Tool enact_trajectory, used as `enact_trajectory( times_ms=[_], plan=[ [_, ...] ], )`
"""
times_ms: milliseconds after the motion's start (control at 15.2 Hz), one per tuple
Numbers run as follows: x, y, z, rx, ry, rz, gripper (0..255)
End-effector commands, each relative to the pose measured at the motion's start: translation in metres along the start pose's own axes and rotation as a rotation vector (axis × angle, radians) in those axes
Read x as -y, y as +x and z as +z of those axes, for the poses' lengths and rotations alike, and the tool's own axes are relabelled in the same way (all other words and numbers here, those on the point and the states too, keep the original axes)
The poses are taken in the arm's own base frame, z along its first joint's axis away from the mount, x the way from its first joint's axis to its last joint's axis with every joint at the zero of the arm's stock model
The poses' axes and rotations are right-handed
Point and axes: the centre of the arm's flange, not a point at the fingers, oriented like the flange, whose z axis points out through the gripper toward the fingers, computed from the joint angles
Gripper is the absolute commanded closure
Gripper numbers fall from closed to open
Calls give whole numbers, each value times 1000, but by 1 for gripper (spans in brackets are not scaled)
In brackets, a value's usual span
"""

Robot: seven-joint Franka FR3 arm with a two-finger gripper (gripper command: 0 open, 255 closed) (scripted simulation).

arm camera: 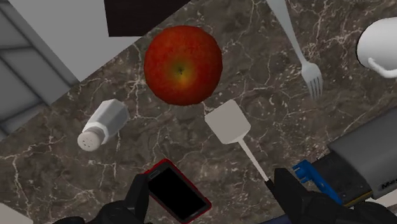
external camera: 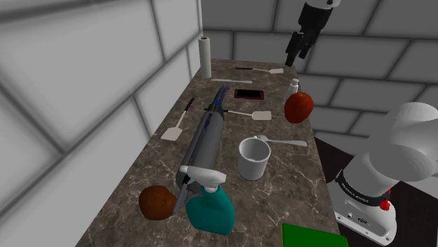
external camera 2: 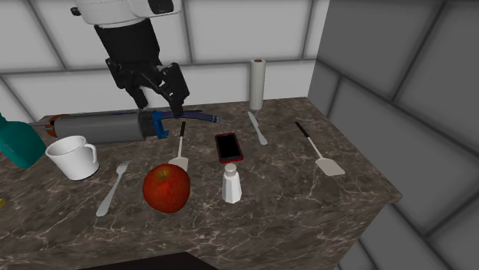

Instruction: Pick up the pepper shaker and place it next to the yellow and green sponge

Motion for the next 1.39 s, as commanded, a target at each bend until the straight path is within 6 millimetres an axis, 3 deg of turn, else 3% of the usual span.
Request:
enact_trajectory(
  times_ms=[0, 726, 1320],
  plan=[
    [-20, 0, 18, -4, -9, -29, 0],
    [-123, 12, 112, -20, -55, -173, 0],
    [-128, 14, 154, -21, -57, -176, 0]
  ],
)
